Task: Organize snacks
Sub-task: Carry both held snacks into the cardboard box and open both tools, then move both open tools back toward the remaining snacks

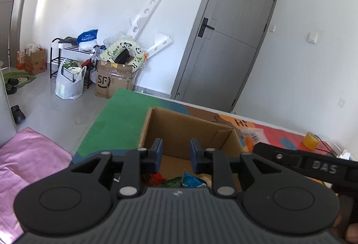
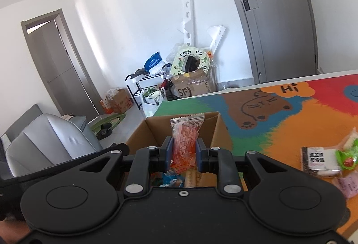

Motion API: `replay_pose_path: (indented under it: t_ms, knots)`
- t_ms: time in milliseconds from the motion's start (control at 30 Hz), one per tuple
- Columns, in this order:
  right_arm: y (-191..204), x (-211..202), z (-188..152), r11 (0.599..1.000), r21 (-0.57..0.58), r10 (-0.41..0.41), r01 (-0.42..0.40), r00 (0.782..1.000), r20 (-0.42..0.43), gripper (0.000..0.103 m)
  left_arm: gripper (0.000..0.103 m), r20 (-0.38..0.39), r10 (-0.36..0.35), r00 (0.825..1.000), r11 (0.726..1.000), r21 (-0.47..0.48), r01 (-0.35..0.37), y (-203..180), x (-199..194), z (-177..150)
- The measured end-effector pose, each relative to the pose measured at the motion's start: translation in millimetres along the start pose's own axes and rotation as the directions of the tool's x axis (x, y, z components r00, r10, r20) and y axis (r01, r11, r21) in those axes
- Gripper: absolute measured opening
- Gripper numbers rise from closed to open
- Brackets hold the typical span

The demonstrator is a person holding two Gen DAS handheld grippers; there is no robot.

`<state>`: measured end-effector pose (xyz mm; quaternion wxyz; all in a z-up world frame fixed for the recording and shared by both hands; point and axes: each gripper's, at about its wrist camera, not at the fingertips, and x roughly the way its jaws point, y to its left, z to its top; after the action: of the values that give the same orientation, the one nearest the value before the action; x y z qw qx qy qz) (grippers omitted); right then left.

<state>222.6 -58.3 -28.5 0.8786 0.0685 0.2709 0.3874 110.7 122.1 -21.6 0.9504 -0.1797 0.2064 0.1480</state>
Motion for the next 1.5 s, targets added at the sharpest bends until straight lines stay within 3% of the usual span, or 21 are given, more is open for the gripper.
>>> replay_pose_path:
  t_ms: [100, 233, 400, 500, 600, 800, 1233, 1500]
  knots:
    - [5.7, 6.5, 1.3, 1.0, -0.003, 0.022, -0.022, 1.0, -0.005, 0.023, 0.025, 0.007, 0.014, 1.0, 1.0, -0.014, -0.014, 6.2, -7.2, 1.7]
    - [10.5, 7.4, 2.8, 0.998, -0.006, 0.062, -0.062, 0.998, -0.006, 0.038, 0.033, 0.0, 0.043, 0.999, 0.999, -0.031, -0.043, 12.0, -12.7, 1.4]
    - [1.1, -5.6, -2.3, 0.999, 0.026, 0.046, -0.046, 0.999, -0.004, 0.041, 0.056, -0.003, 0.029, 1.0, 0.999, -0.027, -0.029, 6.0, -19.2, -2.9]
    - [-7.9, -16.4, -5.8, 0.998, 0.05, 0.026, -0.026, 1.0, 0.005, 0.051, 0.069, -0.006, 0.018, 1.0, 1.0, -0.023, -0.018, 0.3, -22.8, -6.1]
    - [-18.4, -29.6, -10.2, 0.998, 0.069, 0.011, -0.012, 1.0, 0.016, 0.052, 0.078, -0.002, 0.024, 1.0, 1.0, -0.009, -0.024, -8.1, -26.0, -9.1]
    - [-38.7, -49.4, -18.6, 0.995, 0.1, -0.029, 0.026, 0.999, 0.026, 0.058, 0.084, -0.003, 0.018, 1.0, 1.0, 0.012, -0.018, -24.2, -32.2, -13.4]
    - [-76.8, -98.9, -32.7, 0.985, 0.145, -0.109, 0.095, 0.99, 0.092, 0.093, 0.089, -0.016, -0.033, 0.999, 0.998, 0.061, 0.034, -63.5, -41.9, -23.1]
    - [-100.9, -126.3, -41.0, 0.974, 0.178, -0.166, 0.143, 0.979, 0.119, 0.103, 0.092, -0.022, -0.068, 0.997, 0.994, 0.083, 0.069, -86.5, -47.2, -32.7]
